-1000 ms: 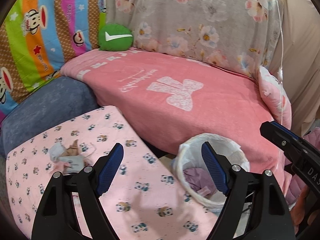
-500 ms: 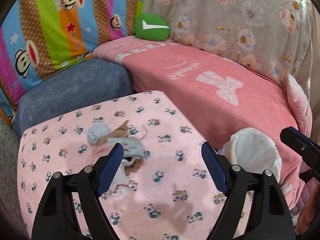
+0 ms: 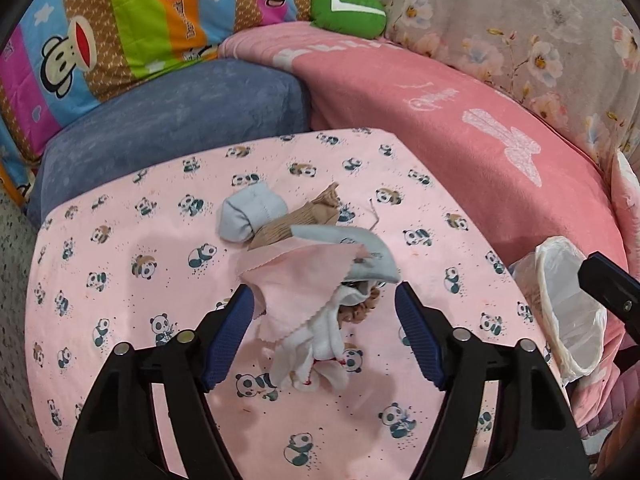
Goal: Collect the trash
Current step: 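Return the left gripper to the pile and grasp the pink cloth, then close the right gripper on the grey printed cloth while the left lifts the pink cloth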
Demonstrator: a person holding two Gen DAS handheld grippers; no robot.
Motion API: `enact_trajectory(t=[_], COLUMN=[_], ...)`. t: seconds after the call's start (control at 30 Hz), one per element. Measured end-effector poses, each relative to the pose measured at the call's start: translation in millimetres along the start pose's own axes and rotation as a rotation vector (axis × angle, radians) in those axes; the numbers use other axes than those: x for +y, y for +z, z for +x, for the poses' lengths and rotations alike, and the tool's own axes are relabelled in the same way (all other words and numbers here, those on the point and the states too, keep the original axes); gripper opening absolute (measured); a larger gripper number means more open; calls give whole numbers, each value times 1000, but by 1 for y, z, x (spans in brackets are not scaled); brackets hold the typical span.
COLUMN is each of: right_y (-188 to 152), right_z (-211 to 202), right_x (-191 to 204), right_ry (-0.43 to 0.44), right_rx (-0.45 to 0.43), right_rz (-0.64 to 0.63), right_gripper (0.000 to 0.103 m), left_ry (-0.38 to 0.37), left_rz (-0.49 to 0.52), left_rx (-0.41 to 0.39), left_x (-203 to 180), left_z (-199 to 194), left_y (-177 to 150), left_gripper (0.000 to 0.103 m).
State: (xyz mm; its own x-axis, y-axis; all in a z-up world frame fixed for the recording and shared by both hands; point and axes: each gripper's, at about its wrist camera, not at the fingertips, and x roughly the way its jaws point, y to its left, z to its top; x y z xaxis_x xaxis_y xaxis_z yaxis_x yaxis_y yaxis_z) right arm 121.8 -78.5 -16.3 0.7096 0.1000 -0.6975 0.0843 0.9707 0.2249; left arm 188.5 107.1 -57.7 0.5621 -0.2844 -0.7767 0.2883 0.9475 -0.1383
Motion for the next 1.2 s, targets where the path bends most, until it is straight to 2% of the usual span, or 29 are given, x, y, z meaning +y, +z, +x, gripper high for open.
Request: enact_trajectory(t=[0.2,0.37,0.53,0.9,0.93,1.0,1.07,1.1,1.2], right_y=[-1,0,2,-3,-4,-6,-7,-8,-8], right_z=[38,65,93,141,143,145,147,147,144], right_x=[15,24,35,54,56,57,58,58,58], right_ry=[8,31,65,130,131,136,144,147,154], right_rx=[48,88,125,213,216,220,227,227,220], right_rz=[-7,-11,-14,-5,-8,-10,-8,-7,-7], right_gripper=[39,39,39,39,36,21,13,12,9], left_ry=[-55,-137,-155,-125,-130,-135,-134,-131,-142], left_rz=[-31,-69,-97,-117,-115,-114,-106,-101,-102], left_rx=[44,57,41,6,6,10,17,28,57], left_x=[17,30,44,64,65,65,64,62,59], left_z=[18,20,13,1,1,3,6,9,14], left_y=[0,0,0,7,6,4,1,-1,-5], left_gripper=[46,13,4,4,4,4,5,6,35])
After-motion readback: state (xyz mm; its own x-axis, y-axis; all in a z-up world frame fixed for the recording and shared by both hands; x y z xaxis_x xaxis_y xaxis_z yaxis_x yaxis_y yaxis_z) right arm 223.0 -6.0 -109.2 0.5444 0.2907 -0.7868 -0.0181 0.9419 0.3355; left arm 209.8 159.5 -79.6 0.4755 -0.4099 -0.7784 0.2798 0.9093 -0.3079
